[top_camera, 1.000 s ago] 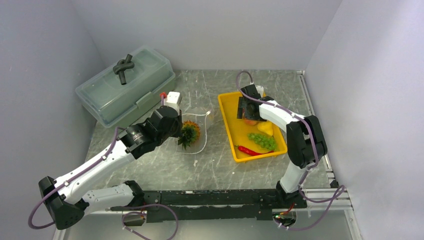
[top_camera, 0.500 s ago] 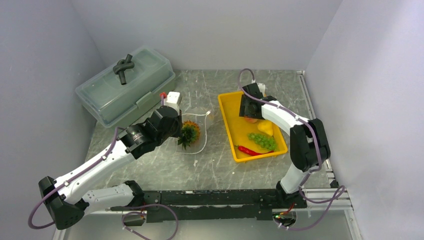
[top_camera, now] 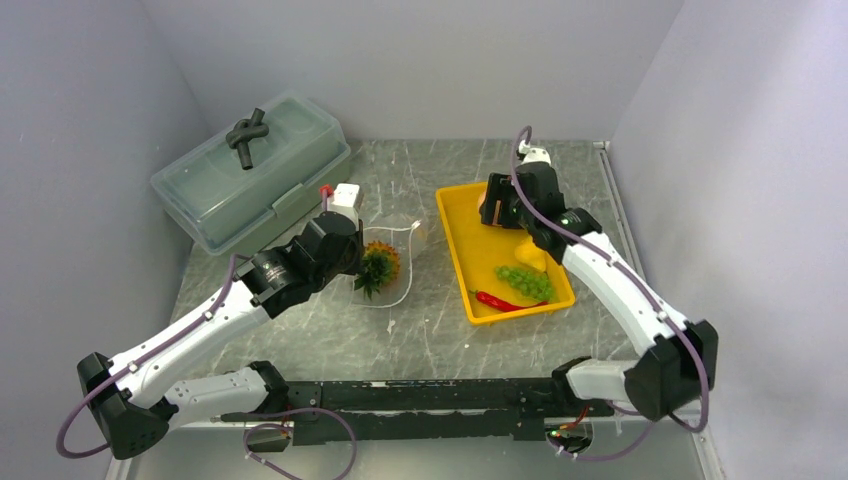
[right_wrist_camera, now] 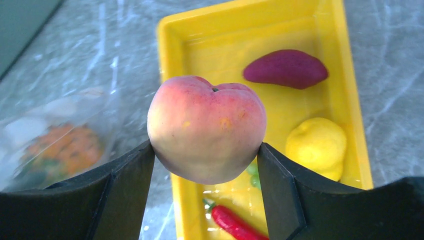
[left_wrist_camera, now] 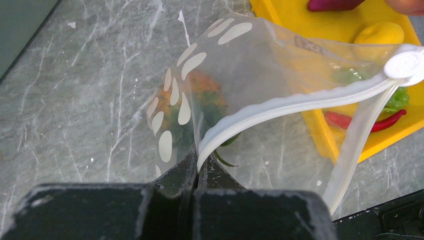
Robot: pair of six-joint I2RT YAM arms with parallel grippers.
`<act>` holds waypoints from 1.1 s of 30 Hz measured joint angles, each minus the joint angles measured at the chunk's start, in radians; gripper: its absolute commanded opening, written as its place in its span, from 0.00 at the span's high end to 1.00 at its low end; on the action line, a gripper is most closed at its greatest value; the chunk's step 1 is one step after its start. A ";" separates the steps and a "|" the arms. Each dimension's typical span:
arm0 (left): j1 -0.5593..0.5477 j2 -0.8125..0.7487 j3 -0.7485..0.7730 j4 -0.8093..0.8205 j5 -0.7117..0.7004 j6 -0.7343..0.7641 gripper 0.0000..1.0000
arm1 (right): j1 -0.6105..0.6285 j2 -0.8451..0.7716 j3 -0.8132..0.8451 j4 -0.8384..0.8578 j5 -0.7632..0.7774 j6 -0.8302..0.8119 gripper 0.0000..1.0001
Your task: Place the food in the zip-top bag and seal the zipper
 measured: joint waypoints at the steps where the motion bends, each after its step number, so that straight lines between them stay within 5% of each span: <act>1: 0.001 0.000 0.000 -0.001 0.000 0.000 1.00 | 0.004 -0.028 -0.010 0.002 -0.024 -0.005 0.60; 16: 0.006 0.020 0.004 -0.005 -0.005 -0.001 1.00 | 0.239 -0.264 0.003 0.036 -0.364 -0.110 0.63; 33: 0.006 0.022 0.032 -0.022 -0.006 -0.001 1.00 | 0.489 -0.203 0.110 0.086 -0.407 -0.165 0.63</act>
